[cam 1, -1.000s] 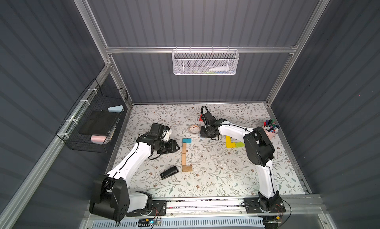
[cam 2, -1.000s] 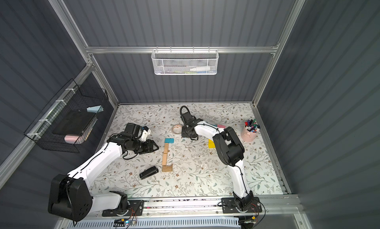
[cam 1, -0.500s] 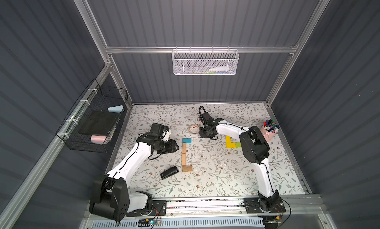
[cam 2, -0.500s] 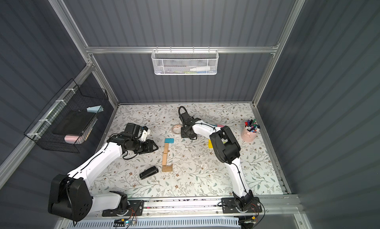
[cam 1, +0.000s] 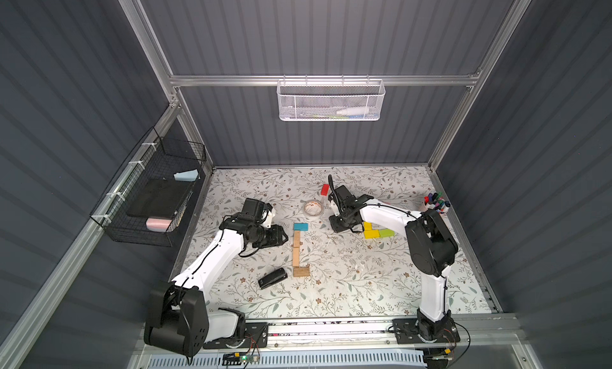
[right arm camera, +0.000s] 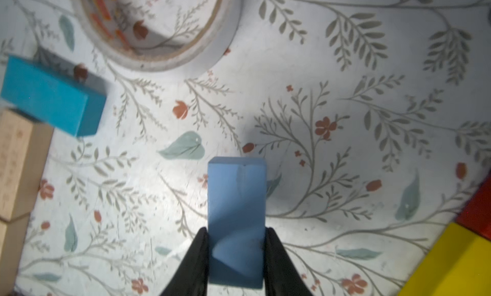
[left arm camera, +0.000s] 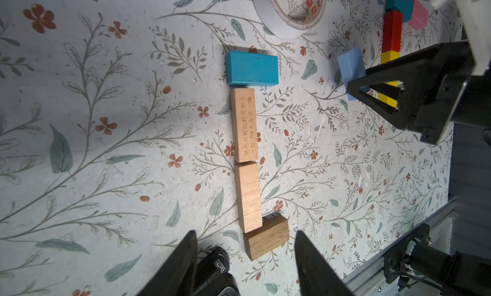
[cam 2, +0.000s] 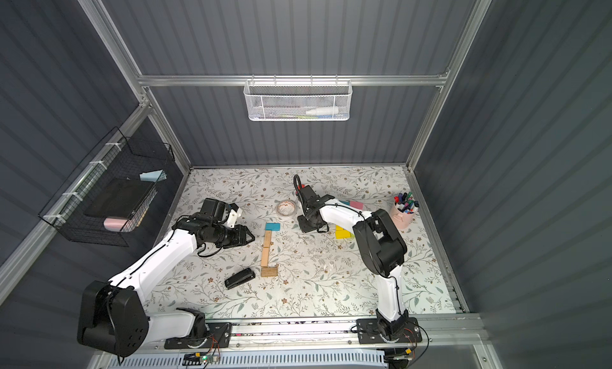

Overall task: Assemble the letter c with building blocks
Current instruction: Pick up the building block from the center of the board, then place the building block at the center of the board.

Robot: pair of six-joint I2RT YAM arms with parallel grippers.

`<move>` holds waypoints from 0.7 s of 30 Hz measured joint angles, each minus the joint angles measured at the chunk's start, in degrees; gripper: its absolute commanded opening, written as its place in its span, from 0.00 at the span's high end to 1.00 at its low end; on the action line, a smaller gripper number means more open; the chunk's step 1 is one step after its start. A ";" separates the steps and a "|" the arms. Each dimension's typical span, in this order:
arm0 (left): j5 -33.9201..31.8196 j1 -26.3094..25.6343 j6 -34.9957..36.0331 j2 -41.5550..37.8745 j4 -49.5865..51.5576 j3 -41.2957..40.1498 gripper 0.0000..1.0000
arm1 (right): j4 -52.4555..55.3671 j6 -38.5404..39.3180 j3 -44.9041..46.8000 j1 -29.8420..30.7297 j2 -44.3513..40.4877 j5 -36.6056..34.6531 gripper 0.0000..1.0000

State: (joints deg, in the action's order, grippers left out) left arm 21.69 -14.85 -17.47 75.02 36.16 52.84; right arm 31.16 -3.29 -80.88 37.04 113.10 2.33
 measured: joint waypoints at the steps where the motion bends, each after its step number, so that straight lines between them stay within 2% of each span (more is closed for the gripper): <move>1: 0.00 0.00 0.00 0.00 0.00 0.00 0.43 | 0.09 1.97 0.52 -0.11 -0.50 0.59 0.75; 5: 0.15 0.00 0.00 0.00 0.00 0.00 0.43 | 0.17 11.06 3.34 -0.31 -1.57 2.97 0.75; 14: 0.24 0.00 0.02 0.00 0.00 0.00 0.44 | -0.79 29.46 8.26 -0.24 -5.01 3.28 0.79; 21: 0.22 0.00 0.00 0.00 -0.02 0.00 0.45 | -0.42 37.40 6.12 -0.24 -3.41 3.43 0.80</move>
State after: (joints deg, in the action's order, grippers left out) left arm 21.91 -14.85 -17.47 75.02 36.14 52.84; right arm 30.74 34.11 -74.76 36.80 109.69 5.76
